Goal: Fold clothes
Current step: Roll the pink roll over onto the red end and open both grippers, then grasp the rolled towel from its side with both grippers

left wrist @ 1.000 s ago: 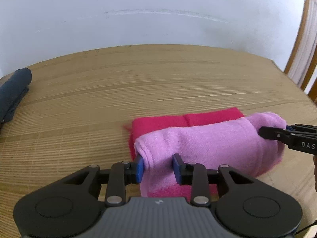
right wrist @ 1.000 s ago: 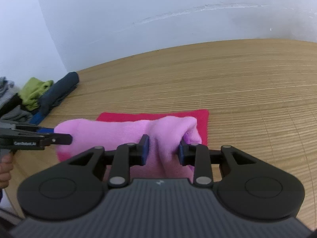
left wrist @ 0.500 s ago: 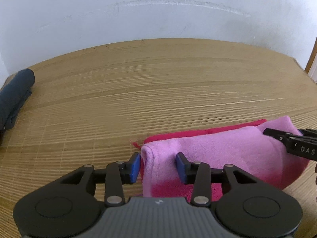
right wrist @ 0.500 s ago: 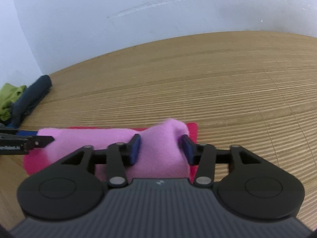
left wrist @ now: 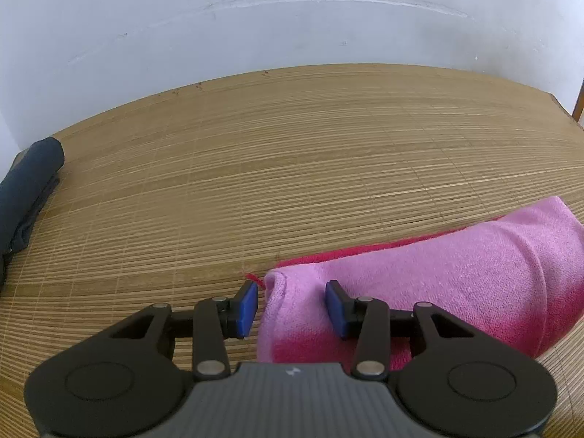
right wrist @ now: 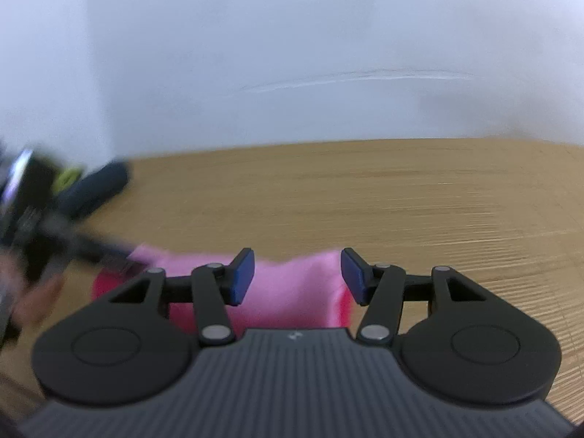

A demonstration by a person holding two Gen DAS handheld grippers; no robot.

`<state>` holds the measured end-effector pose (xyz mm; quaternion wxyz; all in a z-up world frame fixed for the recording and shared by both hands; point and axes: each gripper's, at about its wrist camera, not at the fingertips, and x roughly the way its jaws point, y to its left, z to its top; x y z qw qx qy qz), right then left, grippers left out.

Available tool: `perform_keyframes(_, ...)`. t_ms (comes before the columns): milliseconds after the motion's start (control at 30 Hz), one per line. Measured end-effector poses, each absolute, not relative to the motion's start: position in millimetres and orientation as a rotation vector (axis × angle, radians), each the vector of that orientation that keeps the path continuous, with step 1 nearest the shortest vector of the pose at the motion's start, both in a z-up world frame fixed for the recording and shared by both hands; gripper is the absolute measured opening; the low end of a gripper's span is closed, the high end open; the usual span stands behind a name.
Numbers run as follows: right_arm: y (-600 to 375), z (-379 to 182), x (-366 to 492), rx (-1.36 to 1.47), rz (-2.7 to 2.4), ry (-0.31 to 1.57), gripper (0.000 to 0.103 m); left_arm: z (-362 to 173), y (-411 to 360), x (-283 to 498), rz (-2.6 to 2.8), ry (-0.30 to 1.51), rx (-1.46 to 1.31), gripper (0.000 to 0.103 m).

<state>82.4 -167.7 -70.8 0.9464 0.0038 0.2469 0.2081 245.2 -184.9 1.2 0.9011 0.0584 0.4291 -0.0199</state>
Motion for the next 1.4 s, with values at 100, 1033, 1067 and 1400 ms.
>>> perform_keyframes(100,-141,-89,80,-0.102,0.445,0.532,0.054,14,-182,241,-0.033,0.866,0.108,0.043)
perform_keyframes(1033,-133,-104,128,0.077,0.341,0.649,0.054,8,-220,223,-0.061,0.848,0.203,0.052)
perform_keyframes(1067,-136,-101,126,0.095,0.344,0.644,0.054,12,-218,220,-0.055,0.853,0.196,0.053)
perform_keyframes(1400,-164,-74,69,0.006,0.397,0.593,0.059,39,-186,152,-0.038,0.847,0.155,0.063)
